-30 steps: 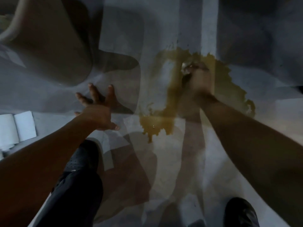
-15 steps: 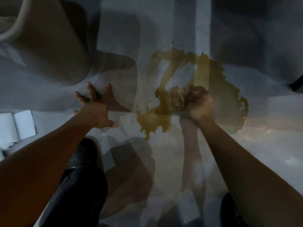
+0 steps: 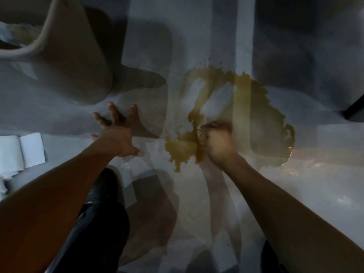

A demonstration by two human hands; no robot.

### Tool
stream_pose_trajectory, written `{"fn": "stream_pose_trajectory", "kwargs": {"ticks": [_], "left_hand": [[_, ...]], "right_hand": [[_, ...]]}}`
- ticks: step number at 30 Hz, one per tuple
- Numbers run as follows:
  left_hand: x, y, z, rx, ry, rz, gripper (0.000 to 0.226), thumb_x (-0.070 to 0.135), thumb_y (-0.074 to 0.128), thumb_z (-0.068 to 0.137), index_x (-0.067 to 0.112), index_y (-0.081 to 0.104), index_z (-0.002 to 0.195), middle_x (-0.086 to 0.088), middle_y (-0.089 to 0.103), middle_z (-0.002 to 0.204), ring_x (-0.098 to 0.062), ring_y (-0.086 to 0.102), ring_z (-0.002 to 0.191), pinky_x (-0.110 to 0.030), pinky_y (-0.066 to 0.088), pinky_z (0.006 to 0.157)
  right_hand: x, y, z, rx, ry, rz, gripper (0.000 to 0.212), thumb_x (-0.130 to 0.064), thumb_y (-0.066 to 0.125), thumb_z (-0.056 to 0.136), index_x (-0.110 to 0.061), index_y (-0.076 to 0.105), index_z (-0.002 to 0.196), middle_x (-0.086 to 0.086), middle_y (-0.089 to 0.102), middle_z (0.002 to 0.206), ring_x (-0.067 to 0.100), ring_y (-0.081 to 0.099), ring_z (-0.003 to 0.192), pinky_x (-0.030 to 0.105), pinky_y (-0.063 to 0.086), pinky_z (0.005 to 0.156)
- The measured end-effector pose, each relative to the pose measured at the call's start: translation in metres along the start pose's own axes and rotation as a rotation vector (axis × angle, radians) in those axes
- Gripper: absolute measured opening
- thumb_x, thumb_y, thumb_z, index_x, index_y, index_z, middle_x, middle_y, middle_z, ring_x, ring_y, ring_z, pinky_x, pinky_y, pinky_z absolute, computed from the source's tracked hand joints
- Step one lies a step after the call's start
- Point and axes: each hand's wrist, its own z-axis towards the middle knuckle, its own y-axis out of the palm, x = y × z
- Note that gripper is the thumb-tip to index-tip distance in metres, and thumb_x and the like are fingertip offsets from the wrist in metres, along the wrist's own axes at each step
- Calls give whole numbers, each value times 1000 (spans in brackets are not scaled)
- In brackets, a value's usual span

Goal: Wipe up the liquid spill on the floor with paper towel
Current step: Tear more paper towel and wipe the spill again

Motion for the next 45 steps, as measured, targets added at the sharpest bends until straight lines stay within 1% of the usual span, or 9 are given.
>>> {"fn": "stream_pose_trajectory", "kwargs": {"ticks": [4, 9, 17, 24, 31, 36, 38, 40, 45], "left_hand": [[-3, 1, 0, 0, 18, -15, 147, 59, 87, 64, 56, -39, 138, -3, -58, 146, -53, -42, 136, -84, 10, 106], [-4, 4, -1, -1, 17, -30, 147, 61, 87, 62, 58, -38, 138, -1, -58, 146, -52, -43, 135, -84, 11, 105], [-4, 2, 1, -3, 15, -31, 147, 60, 88, 62, 59, -38, 138, -1, -57, 147, -52, -43, 136, -84, 10, 105], [-8, 6, 7, 22, 29, 2, 150, 64, 88, 58, 62, -45, 130, -3, -58, 145, -52, -42, 136, -85, 6, 104], [0, 4, 9, 21, -28, 30, 153, 64, 88, 58, 59, -47, 129, -5, -56, 147, -54, -38, 138, -84, 7, 106], [-3, 5, 14, 27, -23, 66, 154, 68, 86, 57, 57, -50, 129, -11, -55, 148, -55, -40, 136, -85, 5, 105], [-9, 6, 19, 38, 13, 105, 157, 74, 84, 51, 54, -49, 131, -13, -51, 151, -53, -42, 136, -86, 3, 104], [-13, 7, 22, 49, 37, 108, 159, 78, 83, 47, 52, -48, 133, -14, -49, 152, -52, -43, 137, -86, 2, 104], [-4, 6, 11, 38, 1, 36, 154, 62, 88, 59, 56, -48, 130, -11, -56, 146, -55, -41, 135, -84, 4, 107]], "right_hand": [[9, -16, -5, 145, 147, 407, 22, -5, 76, 80, -14, 75, 100, -4, 72, 95, 4, 68, 84, 20, 55, 77], [29, -20, -9, 231, 91, 147, 27, -20, 60, 83, -18, 78, 103, 12, 67, 106, 3, 43, 99, -5, 26, 87], [-10, -6, -9, 150, 156, 55, 24, -22, 61, 88, -10, 72, 106, 12, 70, 102, 32, 60, 104, 36, 52, 88], [77, -38, -38, 344, 399, 116, 38, -17, 59, 86, -13, 66, 123, 12, 69, 112, 31, 65, 94, 28, 45, 82], [179, -76, -36, 300, 778, -3, 31, -33, 54, 92, -9, 74, 92, 19, 71, 91, 38, 65, 89, 39, 56, 84], [106, -25, -10, 376, 520, 451, 15, -10, 57, 82, -18, 69, 81, 2, 64, 76, 12, 60, 67, 20, 49, 62], [70, -26, -11, 277, 287, 340, 26, -6, 58, 85, -6, 72, 107, 6, 65, 96, 8, 57, 77, 5, 44, 73], [65, -31, -14, 278, 145, 295, 40, -12, 57, 82, -6, 70, 120, 13, 69, 109, 20, 63, 91, 13, 46, 88], [101, -38, -22, 399, 410, 210, 27, -12, 60, 86, -12, 73, 111, 9, 68, 101, 33, 65, 98, 26, 49, 91]]}}
